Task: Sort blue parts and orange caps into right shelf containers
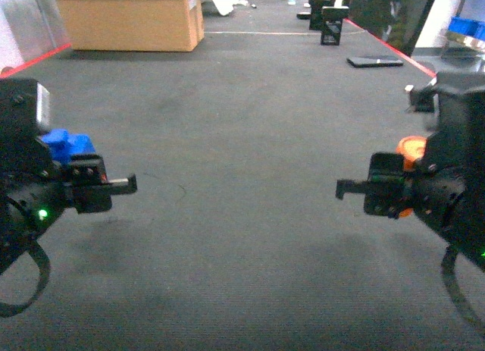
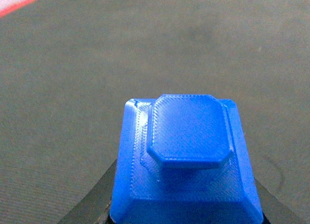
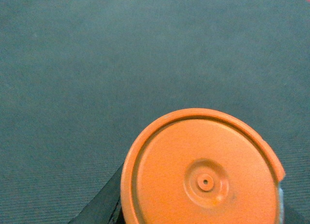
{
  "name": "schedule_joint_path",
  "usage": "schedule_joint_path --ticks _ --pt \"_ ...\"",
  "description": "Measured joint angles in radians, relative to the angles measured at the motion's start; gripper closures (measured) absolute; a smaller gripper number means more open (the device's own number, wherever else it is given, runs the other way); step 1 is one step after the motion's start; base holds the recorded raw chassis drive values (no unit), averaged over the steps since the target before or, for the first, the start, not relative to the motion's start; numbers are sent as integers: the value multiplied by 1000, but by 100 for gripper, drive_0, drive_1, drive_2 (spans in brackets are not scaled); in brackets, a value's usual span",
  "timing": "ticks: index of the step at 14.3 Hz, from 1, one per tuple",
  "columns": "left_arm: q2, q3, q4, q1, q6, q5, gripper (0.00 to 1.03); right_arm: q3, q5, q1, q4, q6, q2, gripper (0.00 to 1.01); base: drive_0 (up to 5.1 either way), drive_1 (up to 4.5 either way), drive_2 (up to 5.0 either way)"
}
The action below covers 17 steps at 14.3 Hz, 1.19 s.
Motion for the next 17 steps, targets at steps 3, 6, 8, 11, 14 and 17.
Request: schedule_joint_path --ticks 3,6,8,11,14,17 --pt "-267 -167 71 -38 40 -55 61 -174 5 -6 -8 -29 -301 57 0 0 0" --pt "-601 -352 34 -95 60 -167 61 -344 87 22 -145 -76 -684 57 0 0 0" --pt "-819 -414 -82 -125 58 -193 61 -397 151 82 -278 -117 -950 57 0 0 0" --pt "-919 -414 -83 -146 55 -214 61 -412 263 148 -227 -187 -1123 57 0 0 0" --pt "-862 -407 -80 -169 51 -192 61 -415 308 178 -164 -256 -1016 57 0 0 0" --pt "-1083 -434 -404 -49 61 95 61 -461 30 44 -367 -228 -1191 57 0 0 0"
